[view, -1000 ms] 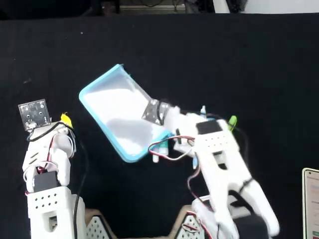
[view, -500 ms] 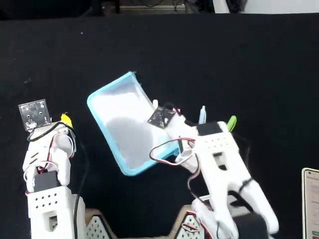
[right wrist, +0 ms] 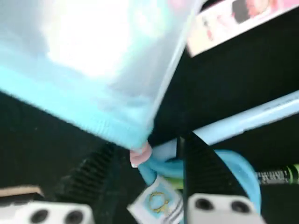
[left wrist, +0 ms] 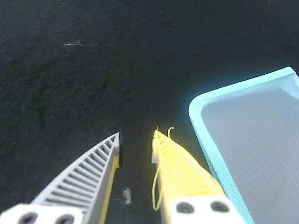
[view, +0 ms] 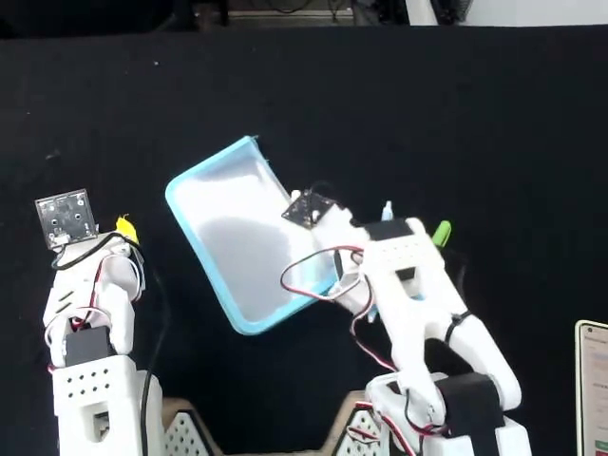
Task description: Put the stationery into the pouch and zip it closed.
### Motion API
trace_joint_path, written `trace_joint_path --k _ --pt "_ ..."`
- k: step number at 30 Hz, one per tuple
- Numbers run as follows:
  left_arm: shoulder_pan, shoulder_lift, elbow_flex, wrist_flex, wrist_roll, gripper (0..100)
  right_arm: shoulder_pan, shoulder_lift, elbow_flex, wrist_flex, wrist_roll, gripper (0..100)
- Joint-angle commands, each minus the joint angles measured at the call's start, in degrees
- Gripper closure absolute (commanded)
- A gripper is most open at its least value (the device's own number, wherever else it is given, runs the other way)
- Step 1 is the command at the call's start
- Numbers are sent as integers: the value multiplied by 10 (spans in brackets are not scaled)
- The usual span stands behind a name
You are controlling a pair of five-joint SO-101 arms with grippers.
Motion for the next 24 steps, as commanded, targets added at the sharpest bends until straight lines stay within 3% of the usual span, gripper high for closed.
trace_joint_path --k 1,15,19,24 --pt "1 -8 -9 -1 -1 880 -30 -3 29 -29 38 828" --pt "1 -8 -9 1 -1 880 -62 0 80 -69 48 839" --pt "1 -8 -9 1 -1 880 -51 -5 91 -66 113 994" --pt "7 -8 -9 1 -1 878 4 -7 5 -33 109 988"
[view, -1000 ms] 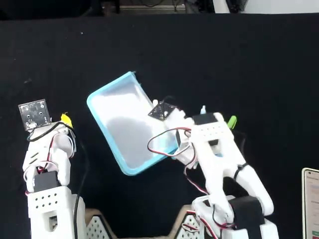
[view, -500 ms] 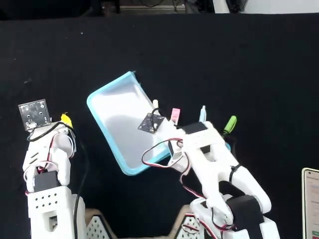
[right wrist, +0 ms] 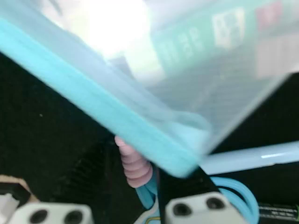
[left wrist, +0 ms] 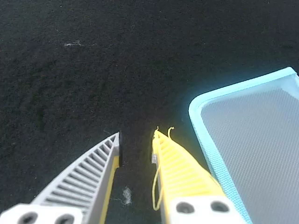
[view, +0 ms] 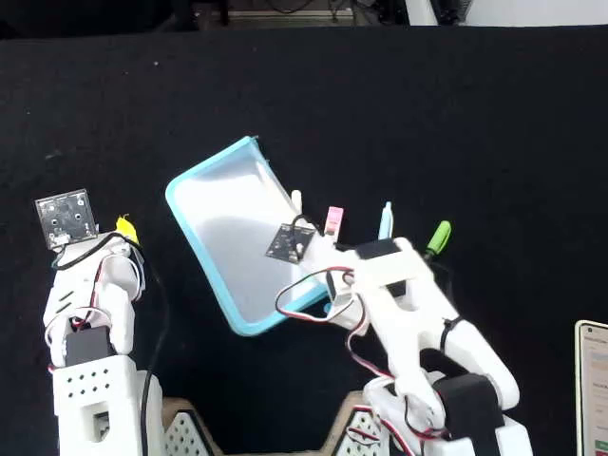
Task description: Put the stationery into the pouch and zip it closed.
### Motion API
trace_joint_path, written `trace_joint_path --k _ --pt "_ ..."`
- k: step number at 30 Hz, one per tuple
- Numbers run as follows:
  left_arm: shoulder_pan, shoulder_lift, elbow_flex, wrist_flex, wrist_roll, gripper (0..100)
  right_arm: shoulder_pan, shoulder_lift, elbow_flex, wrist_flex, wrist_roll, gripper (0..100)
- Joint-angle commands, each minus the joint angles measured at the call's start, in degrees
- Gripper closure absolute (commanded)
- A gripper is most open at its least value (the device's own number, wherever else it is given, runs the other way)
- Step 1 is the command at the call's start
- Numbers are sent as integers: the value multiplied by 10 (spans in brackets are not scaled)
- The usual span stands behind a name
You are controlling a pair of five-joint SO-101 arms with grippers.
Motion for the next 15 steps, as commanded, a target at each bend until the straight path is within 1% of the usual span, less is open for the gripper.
trace_joint_path --k 1,4,8,11,15 --pt "7 -8 -9 -1 -1 877 40 -12 -101 47 7 988" --pt "19 -8 -9 0 -1 877 29 -47 -172 105 -8 988" --pt "50 -8 -9 2 -4 877 -21 -126 -236 160 -55 988" --pt "73 -8 -6 2 -42 877 -77 -189 -244 157 -74 988" --pt "116 -8 10 -2 -80 878 -149 -251 -241 126 -82 988"
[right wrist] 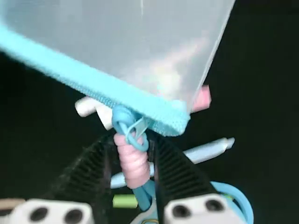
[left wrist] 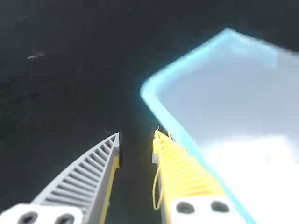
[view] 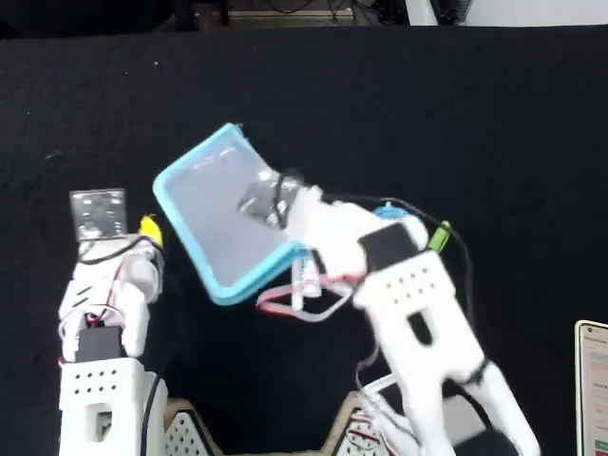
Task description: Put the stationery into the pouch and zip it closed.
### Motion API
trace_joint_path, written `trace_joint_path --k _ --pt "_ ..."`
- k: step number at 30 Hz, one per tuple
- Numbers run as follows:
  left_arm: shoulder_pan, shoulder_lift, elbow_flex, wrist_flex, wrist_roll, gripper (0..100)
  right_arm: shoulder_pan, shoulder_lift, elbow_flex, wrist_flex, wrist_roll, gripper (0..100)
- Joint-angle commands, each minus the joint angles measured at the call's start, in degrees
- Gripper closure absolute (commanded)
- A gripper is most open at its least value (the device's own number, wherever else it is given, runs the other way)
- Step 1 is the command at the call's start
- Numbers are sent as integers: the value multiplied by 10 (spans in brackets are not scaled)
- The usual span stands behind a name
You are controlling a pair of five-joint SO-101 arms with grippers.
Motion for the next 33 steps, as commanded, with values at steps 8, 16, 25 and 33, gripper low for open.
trace_joint_path --k 8,16,25,33 --pt "64 -8 6 0 -37 877 -91 -110 -35 -156 -70 988" --pt "112 -8 44 -40 -36 877 -124 -110 -8 -304 -171 988" --pt "119 -8 73 -92 -34 877 -172 -110 -3 -302 -171 988" --pt "125 -8 72 -92 -34 877 -185 -111 51 -284 -171 988"
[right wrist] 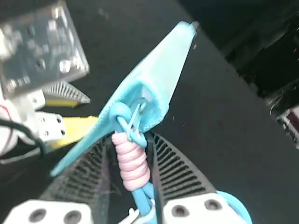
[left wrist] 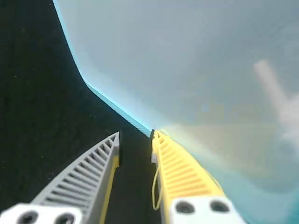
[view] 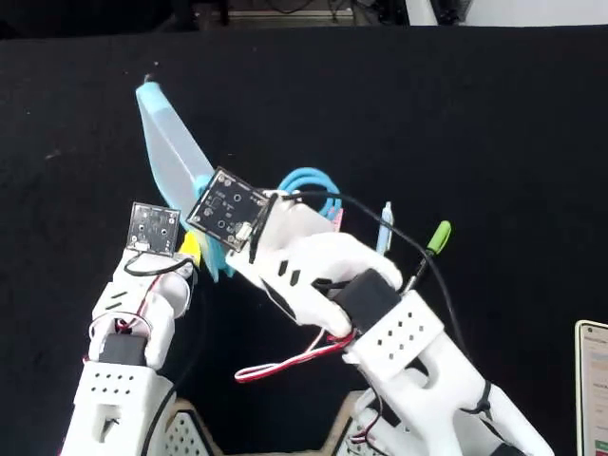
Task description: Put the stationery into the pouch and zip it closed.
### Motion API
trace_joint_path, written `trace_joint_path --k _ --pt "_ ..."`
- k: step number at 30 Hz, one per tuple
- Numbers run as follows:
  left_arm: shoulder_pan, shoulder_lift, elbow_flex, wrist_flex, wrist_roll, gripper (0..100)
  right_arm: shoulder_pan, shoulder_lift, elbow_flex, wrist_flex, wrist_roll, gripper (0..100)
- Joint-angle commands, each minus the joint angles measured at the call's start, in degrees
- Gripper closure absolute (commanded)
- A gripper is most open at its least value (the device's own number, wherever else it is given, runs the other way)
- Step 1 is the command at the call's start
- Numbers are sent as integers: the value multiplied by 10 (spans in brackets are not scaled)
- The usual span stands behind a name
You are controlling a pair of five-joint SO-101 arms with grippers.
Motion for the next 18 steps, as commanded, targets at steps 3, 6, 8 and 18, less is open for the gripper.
trace_joint_path --k 3,6,8,18 --pt "24 -8 -11 -11 -1 877 -43 -19 17 4 -5 988" --pt "21 -8 -11 -10 -1 877 -57 -19 15 4 -5 988" --pt "7 -8 -11 -10 -1 877 -58 -19 18 7 -5 988" --pt "-136 -9 -38 -10 -1 878 -56 -19 65 3 -5 987"
